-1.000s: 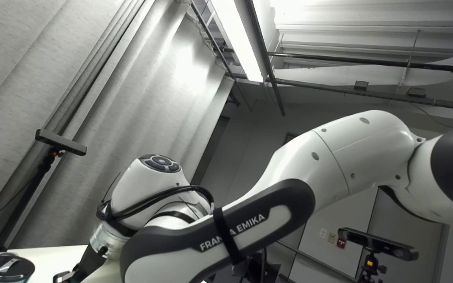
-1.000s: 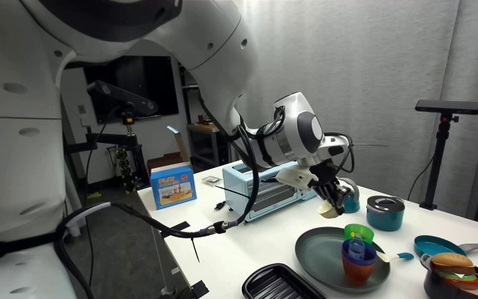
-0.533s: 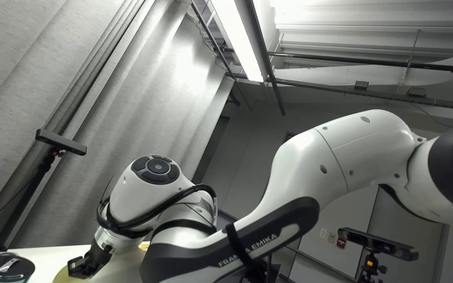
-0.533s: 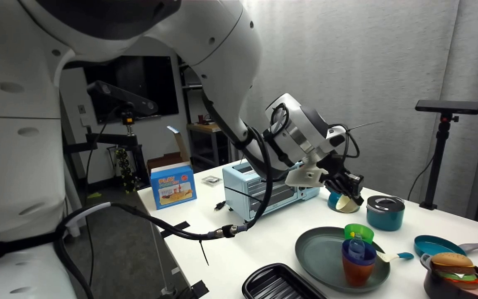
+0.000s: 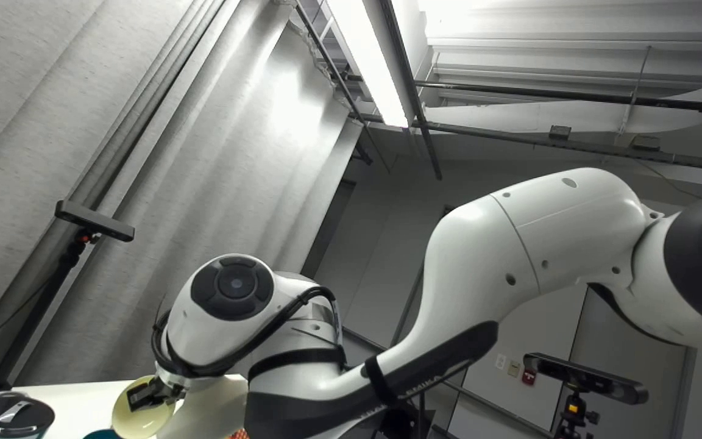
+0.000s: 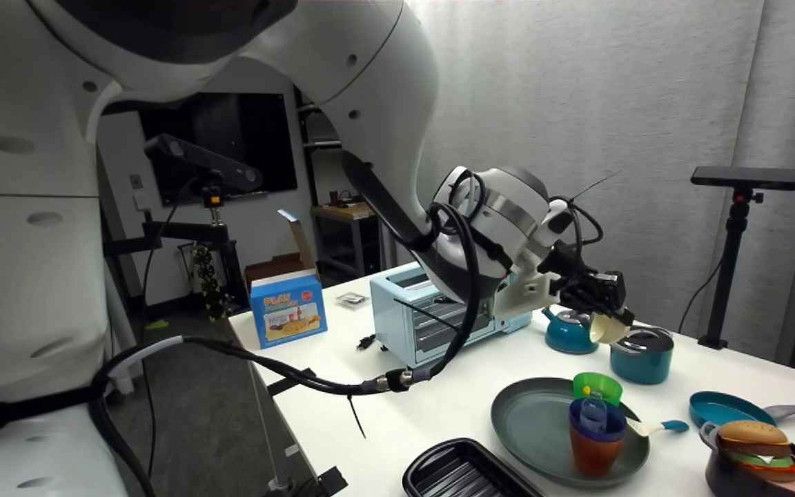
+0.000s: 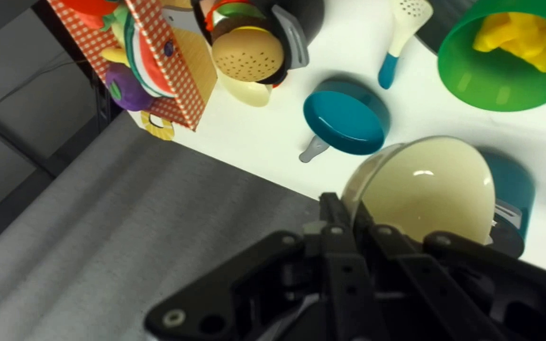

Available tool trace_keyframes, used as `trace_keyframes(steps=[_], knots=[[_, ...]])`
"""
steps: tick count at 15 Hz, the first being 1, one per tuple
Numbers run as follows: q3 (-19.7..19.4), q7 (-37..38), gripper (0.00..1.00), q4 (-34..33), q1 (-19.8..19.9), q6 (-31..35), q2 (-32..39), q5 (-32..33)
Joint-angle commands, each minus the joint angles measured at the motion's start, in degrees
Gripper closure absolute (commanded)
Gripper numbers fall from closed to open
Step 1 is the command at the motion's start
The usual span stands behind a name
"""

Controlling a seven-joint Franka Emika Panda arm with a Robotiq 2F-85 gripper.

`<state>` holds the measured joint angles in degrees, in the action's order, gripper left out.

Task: Put the white bowl in the blue cup

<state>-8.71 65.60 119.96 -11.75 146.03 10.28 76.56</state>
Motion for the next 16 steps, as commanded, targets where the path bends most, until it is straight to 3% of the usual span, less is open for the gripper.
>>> trace_keyframes(steps=[1,3,4,8,16], knots=[[-2.6,8.4,0.99,7.8,0.3,-1.5,-5.0,13.4],[-3.7,11.7,0.99,11.0,0.8,-2.3,-6.4,18.7],[0.4,12.6,0.99,12.3,5.5,-3.2,-7.1,20.7],[2.5,16.4,0.99,15.8,8.8,-3.8,-9.0,26.1],[7.0,28.0,0.99,16.6,9.7,-3.7,-8.2,38.4]])
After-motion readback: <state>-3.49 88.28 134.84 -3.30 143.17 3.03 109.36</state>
